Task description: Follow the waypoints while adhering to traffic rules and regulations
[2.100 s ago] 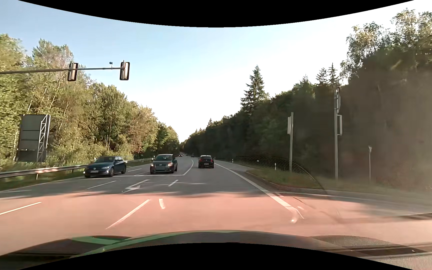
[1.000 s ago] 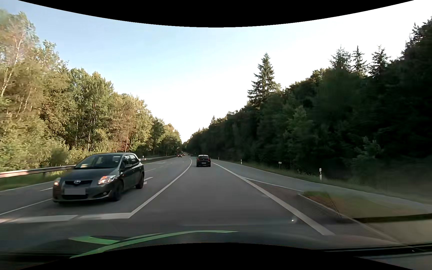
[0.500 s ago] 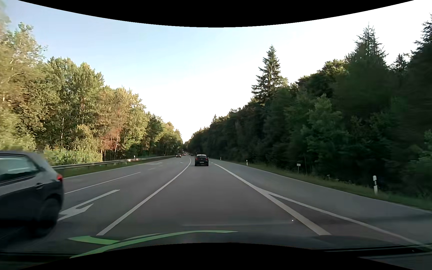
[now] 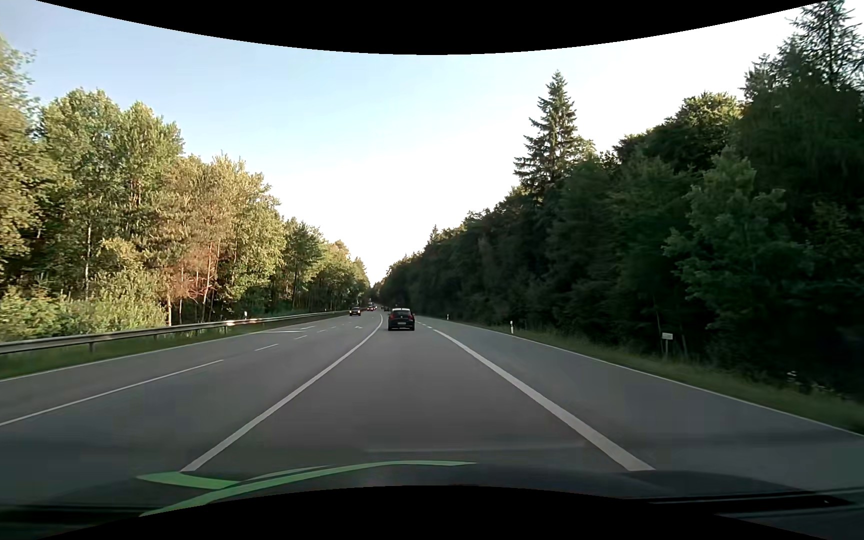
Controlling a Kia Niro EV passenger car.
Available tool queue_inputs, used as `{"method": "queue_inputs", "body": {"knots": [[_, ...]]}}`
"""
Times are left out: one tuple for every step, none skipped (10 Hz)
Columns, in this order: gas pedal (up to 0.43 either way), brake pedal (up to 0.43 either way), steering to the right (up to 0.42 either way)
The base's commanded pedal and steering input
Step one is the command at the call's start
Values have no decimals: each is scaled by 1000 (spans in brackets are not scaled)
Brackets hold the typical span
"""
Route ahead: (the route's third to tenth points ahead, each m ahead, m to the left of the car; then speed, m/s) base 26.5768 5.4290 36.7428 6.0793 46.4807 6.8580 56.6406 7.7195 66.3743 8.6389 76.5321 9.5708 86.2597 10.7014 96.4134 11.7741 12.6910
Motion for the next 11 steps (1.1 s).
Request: {"method": "queue_inputs", "body": {"knots": [[248,0,-21],[248,0,-21],[248,0,-21],[248,0,-19],[248,0,-19],[248,0,-18],[248,0,-17],[248,0,-17],[248,0,-17],[248,0,-16],[248,0,-14]]}}
